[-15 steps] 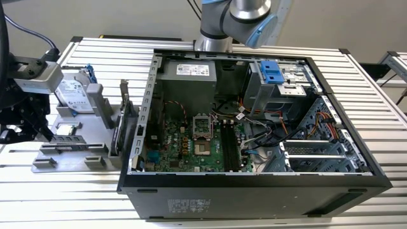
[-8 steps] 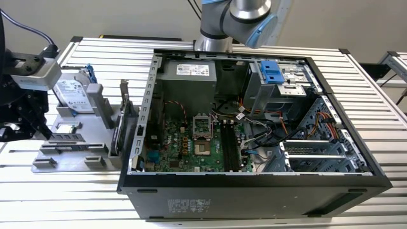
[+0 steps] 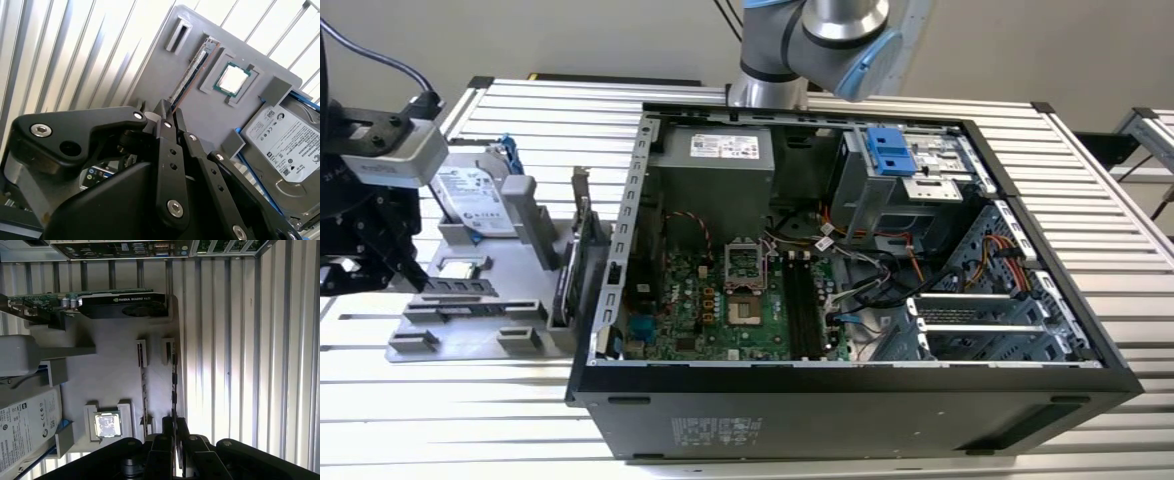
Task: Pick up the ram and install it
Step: 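Pick up the ram and move it above insertion slot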
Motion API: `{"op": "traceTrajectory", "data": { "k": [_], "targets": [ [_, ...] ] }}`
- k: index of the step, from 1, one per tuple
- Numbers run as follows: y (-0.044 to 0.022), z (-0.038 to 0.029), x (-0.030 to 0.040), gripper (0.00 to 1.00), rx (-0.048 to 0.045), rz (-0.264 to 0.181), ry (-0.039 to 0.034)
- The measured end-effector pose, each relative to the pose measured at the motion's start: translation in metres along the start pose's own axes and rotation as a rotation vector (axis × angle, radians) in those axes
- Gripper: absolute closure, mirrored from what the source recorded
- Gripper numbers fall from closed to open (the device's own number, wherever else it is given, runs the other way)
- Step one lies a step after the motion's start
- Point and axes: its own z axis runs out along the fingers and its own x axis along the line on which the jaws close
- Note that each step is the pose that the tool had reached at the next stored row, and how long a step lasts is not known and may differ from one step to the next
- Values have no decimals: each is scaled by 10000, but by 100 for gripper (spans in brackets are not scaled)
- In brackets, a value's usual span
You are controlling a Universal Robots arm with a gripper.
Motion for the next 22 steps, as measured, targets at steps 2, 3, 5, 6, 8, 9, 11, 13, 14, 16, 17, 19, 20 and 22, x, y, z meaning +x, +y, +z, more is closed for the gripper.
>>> {"op": "traceTrajectory", "data": {
  "k": [2, 3, 5, 6, 8, 9, 11, 13, 14, 16, 17, 19, 20, 22],
  "targets": [
    [0, 0, 0, 100, 0, 0, -1],
    [0, 0, 0, 100, 1, 0, -2],
    [0, 0, 0, 100, 0, 0, -3],
    [0, -1, 0, 100, 0, 0, -3],
    [-1, -27, 1, 100, 4, 1, -6],
    [-1, -39, 1, 100, 1, 1, -3],
    [-1, -62, 1, 100, 1, 0, -3],
    [-2, -84, 2, 100, 0, 0, -3],
    [-2, -94, 2, 100, 0, 0, -3],
    [-2, -117, 2, 100, 0, 0, -3],
    [-3, -129, 3, 100, 0, 1, -3],
    [-3, -145, 3, 100, -1, 0, -2],
    [-3, -152, 3, 100, 0, 0, -2],
    [-3, -169, 4, 100, 0, 0, -3]
  ]
}}
